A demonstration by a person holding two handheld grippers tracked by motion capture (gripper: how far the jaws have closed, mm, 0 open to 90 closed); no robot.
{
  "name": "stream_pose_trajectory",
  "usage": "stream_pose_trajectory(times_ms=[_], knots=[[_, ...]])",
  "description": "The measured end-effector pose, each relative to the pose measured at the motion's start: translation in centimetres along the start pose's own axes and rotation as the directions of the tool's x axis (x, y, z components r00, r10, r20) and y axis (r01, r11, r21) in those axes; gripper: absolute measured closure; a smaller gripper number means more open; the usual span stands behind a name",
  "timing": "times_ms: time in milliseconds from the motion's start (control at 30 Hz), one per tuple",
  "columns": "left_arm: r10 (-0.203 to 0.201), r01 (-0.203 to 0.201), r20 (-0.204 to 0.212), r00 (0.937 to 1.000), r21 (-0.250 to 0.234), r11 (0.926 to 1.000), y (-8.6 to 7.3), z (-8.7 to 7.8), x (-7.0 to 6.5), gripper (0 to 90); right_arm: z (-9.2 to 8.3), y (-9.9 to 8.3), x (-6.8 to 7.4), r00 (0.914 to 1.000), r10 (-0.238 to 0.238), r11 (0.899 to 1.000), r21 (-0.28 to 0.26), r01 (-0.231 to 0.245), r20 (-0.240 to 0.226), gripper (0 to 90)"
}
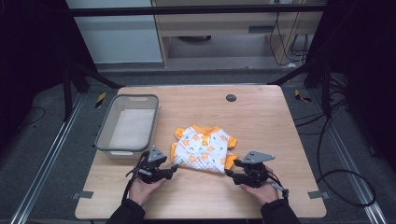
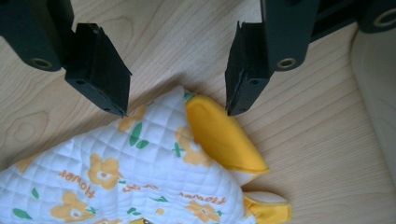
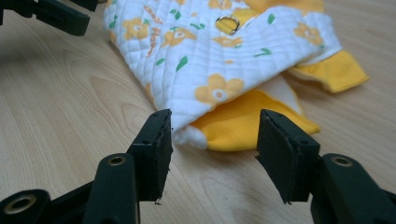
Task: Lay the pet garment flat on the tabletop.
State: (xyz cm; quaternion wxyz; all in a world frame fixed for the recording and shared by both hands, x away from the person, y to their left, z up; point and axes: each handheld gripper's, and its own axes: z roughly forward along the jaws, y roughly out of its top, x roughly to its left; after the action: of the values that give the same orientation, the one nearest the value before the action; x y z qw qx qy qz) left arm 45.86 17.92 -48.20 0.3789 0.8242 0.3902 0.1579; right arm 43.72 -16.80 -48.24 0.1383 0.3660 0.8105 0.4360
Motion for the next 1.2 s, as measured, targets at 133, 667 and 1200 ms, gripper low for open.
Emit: stream_pose_trajectory(times_ms=[133, 667, 1200], knots=[[0.008, -0.008, 0.011, 0.9999, -0.002, 1.0, 0.0, 0.7, -0.2, 44.1, 0.9, -0.1, 0.5, 0.9997, -0.007, 1.0, 0.022, 0.008, -0.024, 44.4], [-0.012, 0.012, 0.01, 0.9999, 0.005, 0.9999, -0.1, 1.9, 0.0, 75.0, 2.7, 0.1, 1.0, 0.9999, -0.002, 0.996, 0.093, 0.004, -0.016, 70.2], [-0.019, 0.018, 0.078, 0.9967, 0.013, 0.9998, 0.2, 1.5, -0.6, 90.0, 1.8, 0.6, 0.8, 0.9989, 0.017, 0.997, 0.078, -0.013, -0.044, 84.5]])
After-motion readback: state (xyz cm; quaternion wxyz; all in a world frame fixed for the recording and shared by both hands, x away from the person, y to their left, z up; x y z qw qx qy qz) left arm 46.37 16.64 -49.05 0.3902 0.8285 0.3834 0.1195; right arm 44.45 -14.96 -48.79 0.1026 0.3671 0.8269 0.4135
